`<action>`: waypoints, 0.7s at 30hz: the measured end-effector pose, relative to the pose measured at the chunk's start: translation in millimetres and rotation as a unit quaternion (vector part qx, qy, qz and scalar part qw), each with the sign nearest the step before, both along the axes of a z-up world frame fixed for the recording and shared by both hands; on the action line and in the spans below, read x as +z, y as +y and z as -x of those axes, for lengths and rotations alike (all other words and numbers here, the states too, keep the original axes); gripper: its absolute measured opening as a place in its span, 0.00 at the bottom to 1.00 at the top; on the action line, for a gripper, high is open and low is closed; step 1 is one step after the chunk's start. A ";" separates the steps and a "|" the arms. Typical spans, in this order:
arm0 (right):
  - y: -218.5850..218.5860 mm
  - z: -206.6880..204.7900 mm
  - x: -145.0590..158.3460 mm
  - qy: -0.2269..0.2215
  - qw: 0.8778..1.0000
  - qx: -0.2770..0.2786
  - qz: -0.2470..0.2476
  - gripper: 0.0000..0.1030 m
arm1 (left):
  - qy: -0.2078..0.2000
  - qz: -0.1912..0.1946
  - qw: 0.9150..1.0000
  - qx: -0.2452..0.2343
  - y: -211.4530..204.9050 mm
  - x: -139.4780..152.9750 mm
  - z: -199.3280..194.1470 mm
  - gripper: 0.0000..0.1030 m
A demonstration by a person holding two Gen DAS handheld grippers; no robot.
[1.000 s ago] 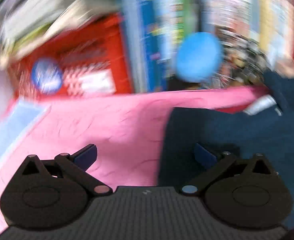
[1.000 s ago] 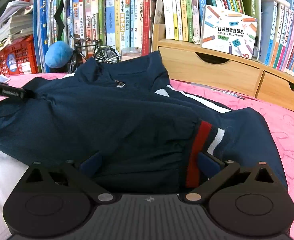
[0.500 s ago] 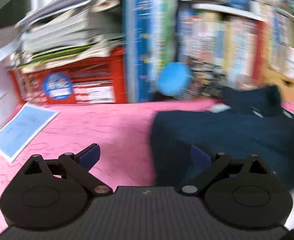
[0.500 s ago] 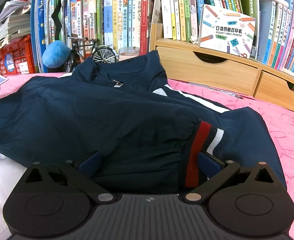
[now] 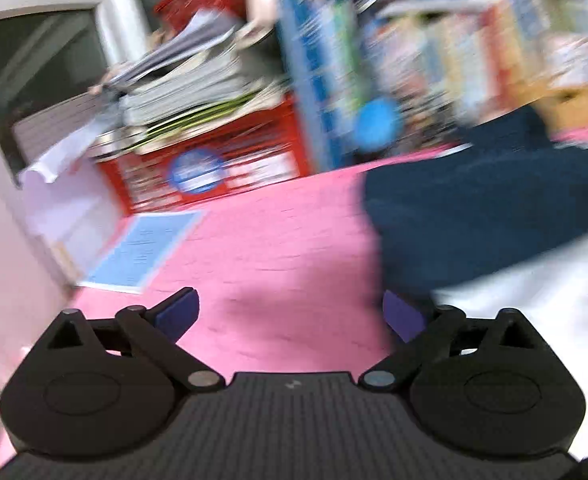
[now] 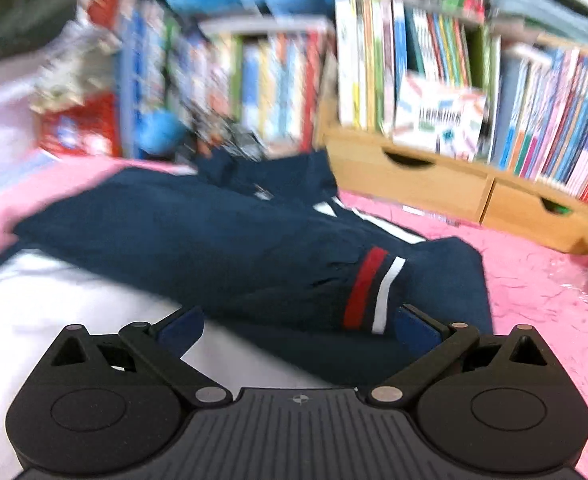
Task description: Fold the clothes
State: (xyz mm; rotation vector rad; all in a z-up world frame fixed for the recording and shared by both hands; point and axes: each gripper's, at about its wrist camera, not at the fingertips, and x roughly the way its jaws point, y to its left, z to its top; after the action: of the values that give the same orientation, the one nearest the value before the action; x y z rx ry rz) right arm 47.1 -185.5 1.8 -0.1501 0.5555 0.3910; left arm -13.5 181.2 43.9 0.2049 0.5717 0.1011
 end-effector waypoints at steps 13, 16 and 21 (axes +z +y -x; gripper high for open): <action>-31.0 250.8 -21.6 -0.025 0.999 -0.008 -0.027 1.00 | 0.038 0.145 0.987 -0.057 -86.1 -34.1 175.3 1.00; -23.8 287.6 -23.5 -0.032 0.999 -0.022 -0.021 1.00 | 0.057 0.131 0.989 -0.035 -95.4 -42.2 193.7 1.00; -3.4 321.4 -26.1 -0.035 0.999 -0.024 -0.003 1.00 | 0.072 0.132 0.988 -0.021 -97.0 -46.9 204.7 1.00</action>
State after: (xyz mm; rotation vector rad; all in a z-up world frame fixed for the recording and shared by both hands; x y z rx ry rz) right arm -274.3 -188.9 -24.3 -0.1446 0.4881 0.3400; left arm -218.2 84.2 -2.9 -0.0339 0.7175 -0.0304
